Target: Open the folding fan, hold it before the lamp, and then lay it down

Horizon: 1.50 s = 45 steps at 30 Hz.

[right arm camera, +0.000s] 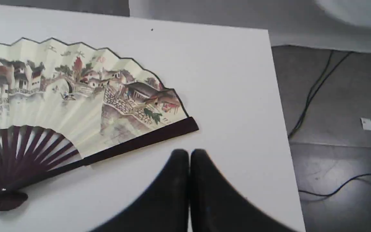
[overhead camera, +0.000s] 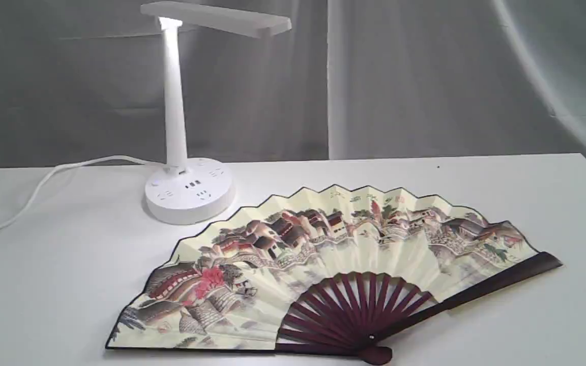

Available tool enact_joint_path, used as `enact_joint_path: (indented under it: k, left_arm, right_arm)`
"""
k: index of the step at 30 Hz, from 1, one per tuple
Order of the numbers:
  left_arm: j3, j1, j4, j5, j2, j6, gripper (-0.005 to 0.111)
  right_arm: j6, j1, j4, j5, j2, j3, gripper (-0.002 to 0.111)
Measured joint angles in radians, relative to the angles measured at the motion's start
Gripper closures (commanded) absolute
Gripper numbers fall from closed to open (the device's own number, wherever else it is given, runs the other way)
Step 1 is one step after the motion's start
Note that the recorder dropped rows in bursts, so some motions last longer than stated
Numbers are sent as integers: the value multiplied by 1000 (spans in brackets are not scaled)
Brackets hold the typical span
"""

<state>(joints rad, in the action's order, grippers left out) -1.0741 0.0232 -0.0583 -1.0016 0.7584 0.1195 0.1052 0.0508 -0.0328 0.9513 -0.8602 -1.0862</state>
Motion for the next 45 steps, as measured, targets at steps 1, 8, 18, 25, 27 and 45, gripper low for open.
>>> enact_joint_path:
  k: [1, 8, 18, 25, 27, 45]
  left_arm:
    - [5, 0, 0, 0, -33, 0, 107]
    - [21, 0, 0, 2, -248, 0, 107]
    - [21, 0, 0, 2, -545, 0, 107]
    - [21, 0, -34, 2, -744, 0, 107]
    - [8, 0, -67, -25, -759, 0, 107]
    - [152, 0, -94, 77, -759, 0, 107]
  right_arm:
    - [0, 0, 0, 5, 28, 0, 108]
    - [0, 0, 0, 50, 209, 0, 108]
    - [0, 0, -32, 137, 494, 0, 108]
    - [0, 0, -102, 225, 721, -2, 108]
    - [0, 0, -116, 247, 787, -3, 108]
    - [-36, 0, -106, 210, 862, 141, 108]
